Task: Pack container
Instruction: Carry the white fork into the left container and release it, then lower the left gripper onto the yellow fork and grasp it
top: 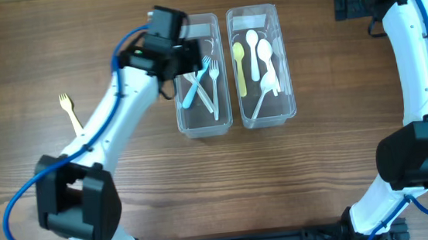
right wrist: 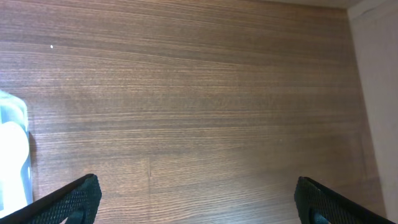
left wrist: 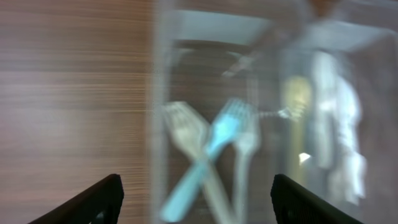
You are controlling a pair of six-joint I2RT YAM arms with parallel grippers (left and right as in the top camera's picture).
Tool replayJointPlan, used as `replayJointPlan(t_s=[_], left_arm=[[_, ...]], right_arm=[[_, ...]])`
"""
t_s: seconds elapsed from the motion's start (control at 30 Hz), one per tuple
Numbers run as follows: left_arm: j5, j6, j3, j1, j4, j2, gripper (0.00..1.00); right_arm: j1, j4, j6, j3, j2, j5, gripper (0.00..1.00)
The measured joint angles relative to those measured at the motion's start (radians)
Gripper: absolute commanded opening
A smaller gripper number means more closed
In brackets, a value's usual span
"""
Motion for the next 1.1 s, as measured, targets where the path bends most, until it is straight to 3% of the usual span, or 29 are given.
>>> replayJointPlan(t_s=[0.1, 0.27, 0.5, 0.67, 0.77, 0.9, 1.1], left_arm=[[-0.055, -0.008, 0.001, 0.111, -0.117, -0.026, 0.69], [-0.117, -0.015, 0.002, 0.3, -0.291, -0.038, 0.71], [-0.141, -0.015, 0.002, 0.536, -0.328, -0.038, 0.7], [-0.144, -0.015, -0.04, 0.616, -0.265, -0.038, 0.71], [-0.144, -0.016, -0.114, 0.637, -0.169, -0.038, 0.64], [-0.142, -0.038, -0.195, 0.639, -0.068, -0.038, 0.63], [-0.139, -0.047, -0.254, 0.639, 0.032, 0.013, 0.71]], right_arm=[[0.0, 0.0, 0.0, 0.0, 0.0, 0.0, 1.0], [0.0, 0.0, 0.0, 0.0, 0.0, 0.0, 1.0], [0.0, 0.0, 0.0, 0.0, 0.0, 0.0, 1.0], [0.0, 0.0, 0.0, 0.0, 0.0, 0.0, 1.0], [0.0, 0.0, 0.0, 0.0, 0.0, 0.0, 1.0], [0.0, 0.0, 0.0, 0.0, 0.0, 0.0, 1.0], [0.0, 0.0, 0.0, 0.0, 0.0, 0.0, 1.0]])
